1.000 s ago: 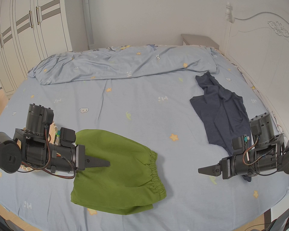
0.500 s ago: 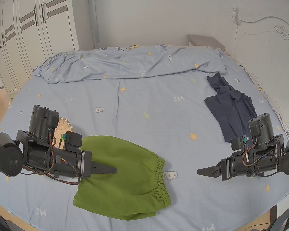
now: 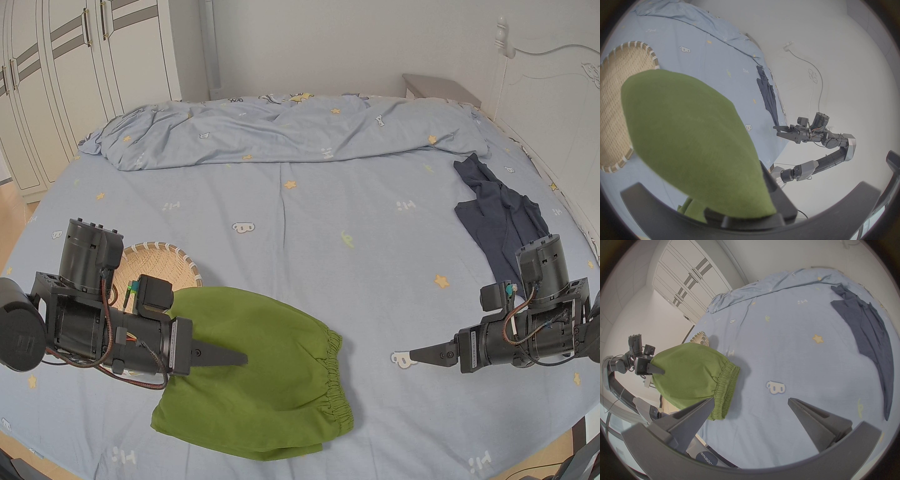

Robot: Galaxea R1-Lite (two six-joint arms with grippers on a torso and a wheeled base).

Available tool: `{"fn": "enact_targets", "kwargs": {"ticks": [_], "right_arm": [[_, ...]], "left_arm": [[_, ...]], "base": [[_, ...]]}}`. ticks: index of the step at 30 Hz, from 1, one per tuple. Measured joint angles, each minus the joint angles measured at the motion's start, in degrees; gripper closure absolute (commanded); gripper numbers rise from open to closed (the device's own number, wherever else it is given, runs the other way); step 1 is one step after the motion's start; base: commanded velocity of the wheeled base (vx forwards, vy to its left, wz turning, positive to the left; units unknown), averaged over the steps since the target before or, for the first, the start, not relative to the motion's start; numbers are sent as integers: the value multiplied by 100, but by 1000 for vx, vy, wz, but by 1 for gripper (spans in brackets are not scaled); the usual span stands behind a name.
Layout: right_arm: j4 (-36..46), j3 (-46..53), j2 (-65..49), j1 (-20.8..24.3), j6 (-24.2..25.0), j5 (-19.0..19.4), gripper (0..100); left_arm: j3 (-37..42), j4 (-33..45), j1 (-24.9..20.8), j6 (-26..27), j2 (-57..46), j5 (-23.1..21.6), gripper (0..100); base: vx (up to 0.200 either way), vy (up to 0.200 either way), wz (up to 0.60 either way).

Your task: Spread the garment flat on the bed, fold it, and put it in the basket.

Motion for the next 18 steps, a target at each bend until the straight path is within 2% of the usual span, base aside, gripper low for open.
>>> {"fn": "enact_targets", "kwargs": {"ticks": [5, 10, 14, 18], "right_arm": [[-7, -20, -13, 11, 90, 2, 0], [-7, -49, -50, 17, 188, 0, 0], [-11, -66, -80, 9, 213, -5, 0], [-13, -72, -91, -18, 218, -7, 0]], "left_arm": [[-2, 0, -199, 50, -185, 0, 100], [-293, 0, -601, 266, -332, -4, 100], [-656, 28, -766, 764, -391, -6, 100], [-855, 59, -597, 1312, -424, -6, 100]], "base": [[0, 0, 0], [0, 0, 0], [0, 0, 0], [0, 0, 0]]}}
